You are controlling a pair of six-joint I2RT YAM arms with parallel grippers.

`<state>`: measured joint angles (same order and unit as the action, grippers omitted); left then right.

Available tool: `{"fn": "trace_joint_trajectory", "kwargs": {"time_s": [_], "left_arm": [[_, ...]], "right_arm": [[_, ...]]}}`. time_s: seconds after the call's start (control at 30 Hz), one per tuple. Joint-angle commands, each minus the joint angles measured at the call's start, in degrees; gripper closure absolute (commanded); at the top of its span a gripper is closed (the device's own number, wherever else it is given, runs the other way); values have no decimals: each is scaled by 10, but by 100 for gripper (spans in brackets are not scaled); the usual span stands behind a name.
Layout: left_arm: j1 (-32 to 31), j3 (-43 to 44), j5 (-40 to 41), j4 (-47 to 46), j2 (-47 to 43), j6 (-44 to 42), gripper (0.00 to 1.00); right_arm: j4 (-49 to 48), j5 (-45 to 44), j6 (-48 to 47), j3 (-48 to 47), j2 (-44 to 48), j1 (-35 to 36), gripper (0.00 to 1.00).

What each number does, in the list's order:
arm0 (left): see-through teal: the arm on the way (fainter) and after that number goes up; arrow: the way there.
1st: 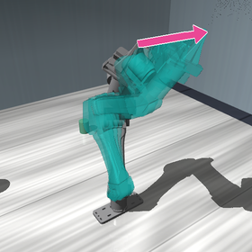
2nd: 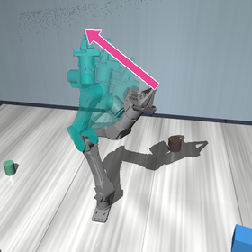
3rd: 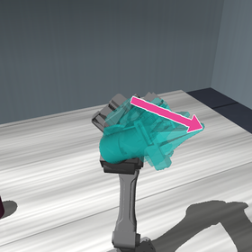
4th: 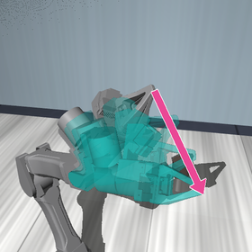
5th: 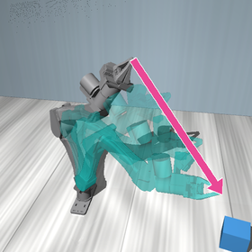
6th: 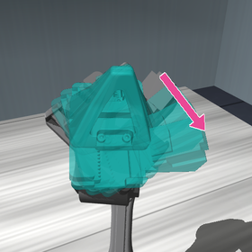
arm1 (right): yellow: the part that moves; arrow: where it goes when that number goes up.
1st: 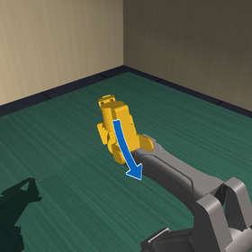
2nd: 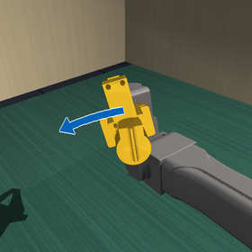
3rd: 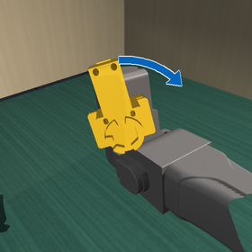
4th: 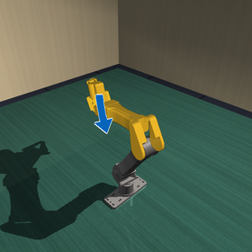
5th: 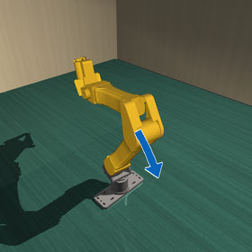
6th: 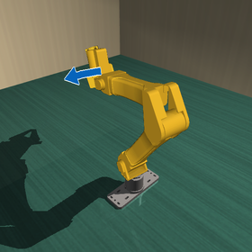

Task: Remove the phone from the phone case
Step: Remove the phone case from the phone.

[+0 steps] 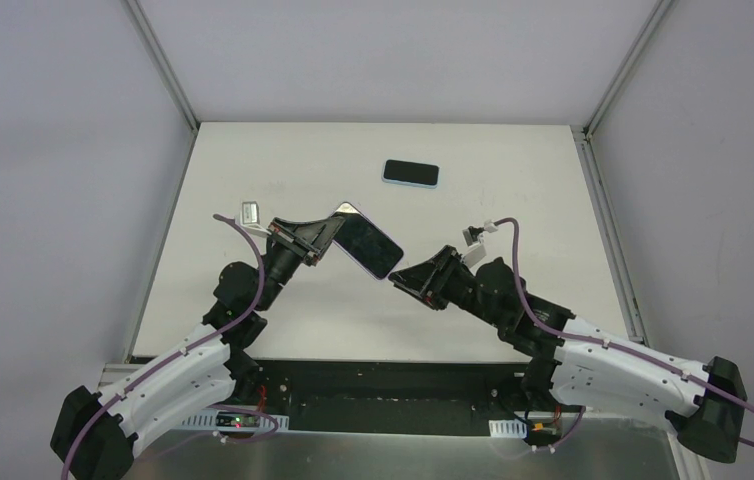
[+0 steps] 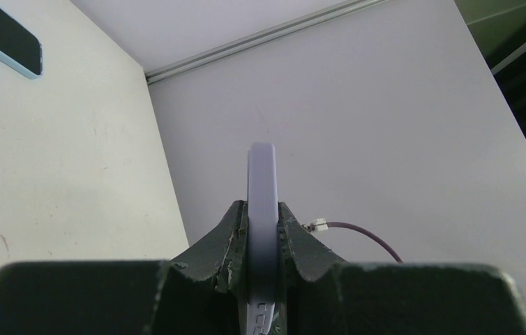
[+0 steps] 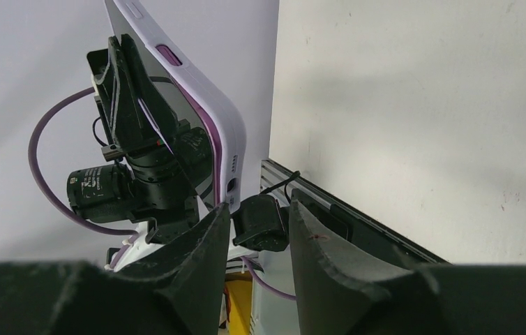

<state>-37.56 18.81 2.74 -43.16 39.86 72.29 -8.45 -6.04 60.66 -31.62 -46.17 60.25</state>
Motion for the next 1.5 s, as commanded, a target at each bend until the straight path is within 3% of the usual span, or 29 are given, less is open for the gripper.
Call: {"fn": "trace_joint_trajectory", "kwargs": {"time_s": [0.0,1.47], "left_arm": [[-19,15,-11,-66,-18,25,100],[-62,34,-5,-65,-10,9,100]], "right_arm": [[-19,-19,9,-21,-12,2,61],[61,-62,40,-57,-44,-1,63]]}}
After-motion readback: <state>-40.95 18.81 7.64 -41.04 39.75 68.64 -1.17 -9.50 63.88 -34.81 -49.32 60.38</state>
